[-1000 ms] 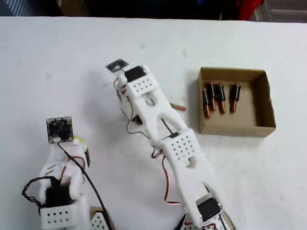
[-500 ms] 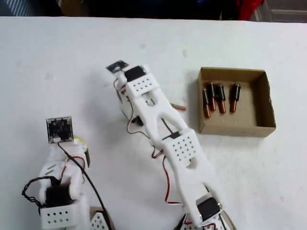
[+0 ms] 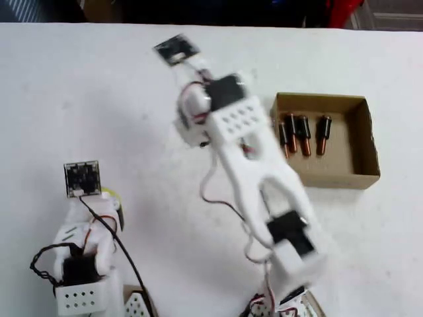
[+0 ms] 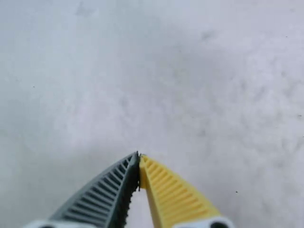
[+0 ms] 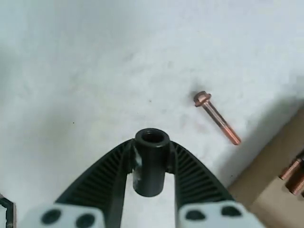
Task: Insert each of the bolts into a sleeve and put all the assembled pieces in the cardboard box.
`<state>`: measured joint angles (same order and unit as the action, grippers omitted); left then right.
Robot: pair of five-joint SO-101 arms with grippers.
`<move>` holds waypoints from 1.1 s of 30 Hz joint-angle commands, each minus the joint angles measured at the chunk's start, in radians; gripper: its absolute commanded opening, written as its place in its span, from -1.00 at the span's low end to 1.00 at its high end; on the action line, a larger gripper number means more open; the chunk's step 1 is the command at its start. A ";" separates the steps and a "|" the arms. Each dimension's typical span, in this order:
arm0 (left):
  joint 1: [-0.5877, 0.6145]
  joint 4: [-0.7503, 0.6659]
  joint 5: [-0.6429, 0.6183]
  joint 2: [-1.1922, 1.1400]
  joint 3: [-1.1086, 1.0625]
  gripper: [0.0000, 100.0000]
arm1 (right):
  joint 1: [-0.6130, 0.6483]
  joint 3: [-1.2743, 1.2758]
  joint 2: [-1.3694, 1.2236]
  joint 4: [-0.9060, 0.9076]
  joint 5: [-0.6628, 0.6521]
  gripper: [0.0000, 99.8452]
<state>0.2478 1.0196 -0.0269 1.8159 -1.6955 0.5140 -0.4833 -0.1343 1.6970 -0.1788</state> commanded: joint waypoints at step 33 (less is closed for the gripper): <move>-0.027 0.193 0.270 0.007 0.238 -0.96 | -0.274 1.307 1.248 -0.507 -0.152 -0.96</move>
<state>0.2386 1.1991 0.2340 1.8159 -1.5589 0.2470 0.7933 1.0349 1.2306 -0.3230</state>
